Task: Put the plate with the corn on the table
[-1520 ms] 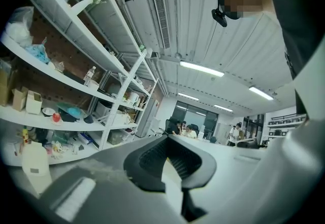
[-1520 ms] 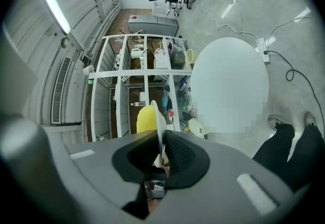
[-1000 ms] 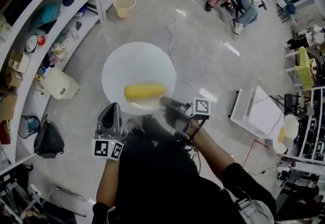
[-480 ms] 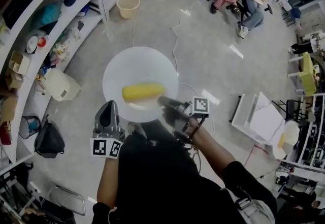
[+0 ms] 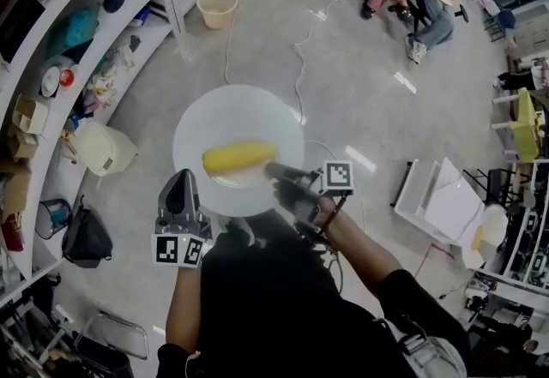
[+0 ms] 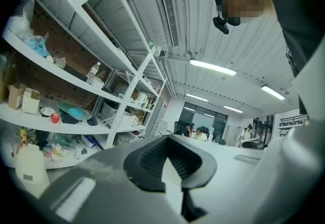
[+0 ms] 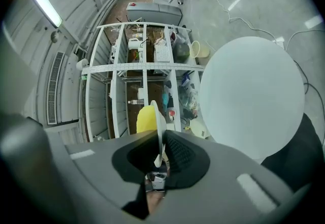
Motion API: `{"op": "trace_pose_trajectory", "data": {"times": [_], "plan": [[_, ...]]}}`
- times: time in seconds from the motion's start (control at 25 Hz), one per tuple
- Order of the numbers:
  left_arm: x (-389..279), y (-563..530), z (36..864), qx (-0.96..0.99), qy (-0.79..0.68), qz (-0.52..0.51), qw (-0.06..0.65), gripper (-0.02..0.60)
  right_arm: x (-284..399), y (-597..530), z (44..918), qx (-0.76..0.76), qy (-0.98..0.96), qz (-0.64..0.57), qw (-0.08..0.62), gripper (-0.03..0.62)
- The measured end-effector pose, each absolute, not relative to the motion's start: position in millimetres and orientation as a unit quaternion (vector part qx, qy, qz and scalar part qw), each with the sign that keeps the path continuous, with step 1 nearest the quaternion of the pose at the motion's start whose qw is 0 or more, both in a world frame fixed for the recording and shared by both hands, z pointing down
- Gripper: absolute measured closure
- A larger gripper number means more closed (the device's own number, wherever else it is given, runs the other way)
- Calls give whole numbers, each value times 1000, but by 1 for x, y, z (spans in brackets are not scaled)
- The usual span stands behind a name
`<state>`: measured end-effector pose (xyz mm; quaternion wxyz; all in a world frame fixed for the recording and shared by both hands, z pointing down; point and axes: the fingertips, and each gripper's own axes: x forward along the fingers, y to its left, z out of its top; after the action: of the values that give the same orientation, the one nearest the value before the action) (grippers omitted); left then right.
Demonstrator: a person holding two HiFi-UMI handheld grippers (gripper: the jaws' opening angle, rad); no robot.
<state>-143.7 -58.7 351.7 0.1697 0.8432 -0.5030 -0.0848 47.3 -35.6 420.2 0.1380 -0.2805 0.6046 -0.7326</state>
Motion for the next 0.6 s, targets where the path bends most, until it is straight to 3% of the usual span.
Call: {"op": "trace_pose_trajectory", "data": {"times": [0.6], "plan": [[-136, -90, 392, 830, -521, -76, 184, 578, 54, -65, 466, -251, 623, -735, 89, 554]]}}
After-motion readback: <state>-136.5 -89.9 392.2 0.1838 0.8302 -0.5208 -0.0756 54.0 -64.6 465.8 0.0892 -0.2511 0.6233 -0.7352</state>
